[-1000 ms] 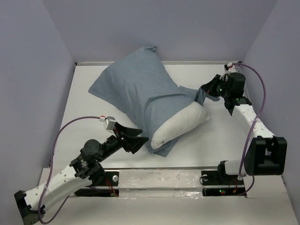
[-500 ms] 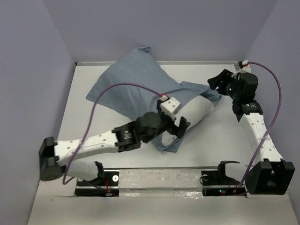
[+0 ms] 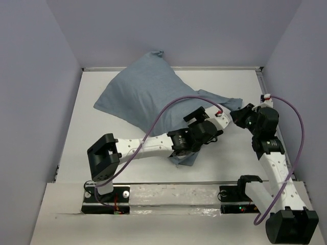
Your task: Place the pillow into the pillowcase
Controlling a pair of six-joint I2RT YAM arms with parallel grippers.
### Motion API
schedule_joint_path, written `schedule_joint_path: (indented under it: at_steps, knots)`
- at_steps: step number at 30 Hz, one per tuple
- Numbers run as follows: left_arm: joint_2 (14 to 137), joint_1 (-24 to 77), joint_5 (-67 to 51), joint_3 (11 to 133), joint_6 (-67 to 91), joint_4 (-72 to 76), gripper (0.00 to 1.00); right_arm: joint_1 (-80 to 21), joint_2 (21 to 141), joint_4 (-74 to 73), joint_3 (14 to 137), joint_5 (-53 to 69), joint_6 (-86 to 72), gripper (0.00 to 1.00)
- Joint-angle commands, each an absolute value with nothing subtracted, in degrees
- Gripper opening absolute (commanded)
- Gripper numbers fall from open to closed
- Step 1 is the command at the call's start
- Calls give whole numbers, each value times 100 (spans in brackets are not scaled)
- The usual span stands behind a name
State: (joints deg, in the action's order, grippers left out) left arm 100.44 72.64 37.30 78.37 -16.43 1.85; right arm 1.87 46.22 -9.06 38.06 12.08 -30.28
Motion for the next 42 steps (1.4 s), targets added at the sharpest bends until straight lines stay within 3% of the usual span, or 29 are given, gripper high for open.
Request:
schedule_joint_path:
  at_steps: [1, 8, 11, 15, 17, 19, 20, 21, 22, 25, 27, 28, 31, 42]
  knots:
    - [9555, 7093, 4403, 7814, -1995, 772, 99, 211, 4439, -721, 3630, 1924, -3085, 11]
    - [9677, 6900, 4553, 7875, -2179, 835, 92, 211, 4377, -624, 3463, 2610, -3111, 29]
    - [9545, 6943, 4632, 7752, -2224, 1072, 86, 211, 4351, -633, 3358, 2628, -3067, 33]
    - [9544, 6821, 4412, 7759, -2224, 1030, 85, 211, 4377, -624, 3287, 2847, -3085, 41]
    - [9746, 6733, 4386, 7840, -2224, 905, 79, 211, 4386, -624, 3278, 2935, -3094, 44]
    - [9808, 6627, 4263, 7849, -2241, 1010, 52, 211, 4403, -554, 3217, 3066, -3103, 50]
    - [9817, 6592, 4271, 7857, -2224, 1046, 19, 211, 4482, -528, 3147, 3111, -3059, 56]
    - [9800, 6583, 4271, 7857, -2198, 1081, 7, 211, 4578, -527, 3138, 3120, -3024, 59]
    - [9713, 6592, 4228, 7884, -2128, 1116, 0, 211, 4684, -545, 3120, 3111, -2989, 61]
    - [9336, 6705, 4105, 7832, -1795, 1099, 0, 211, 5139, -414, 3146, 3146, -2997, 63]
    - [9037, 6759, 3834, 7709, -1539, 1090, 0, 211, 5343, -73, 3199, 3208, -3111, 59]
    - [8705, 6785, 3675, 7534, -1251, 1081, 0, 211, 5544, 182, 3243, 3312, -3172, 36]
    - [8106, 6820, 2990, 7173, -792, 906, 0, 36, 5957, 693, 3646, 3445, -3454, 0]
    - [6733, 6873, 872, 6179, 562, 615, 0, -852, 7188, 1976, 4834, 2761, -3937, 0]
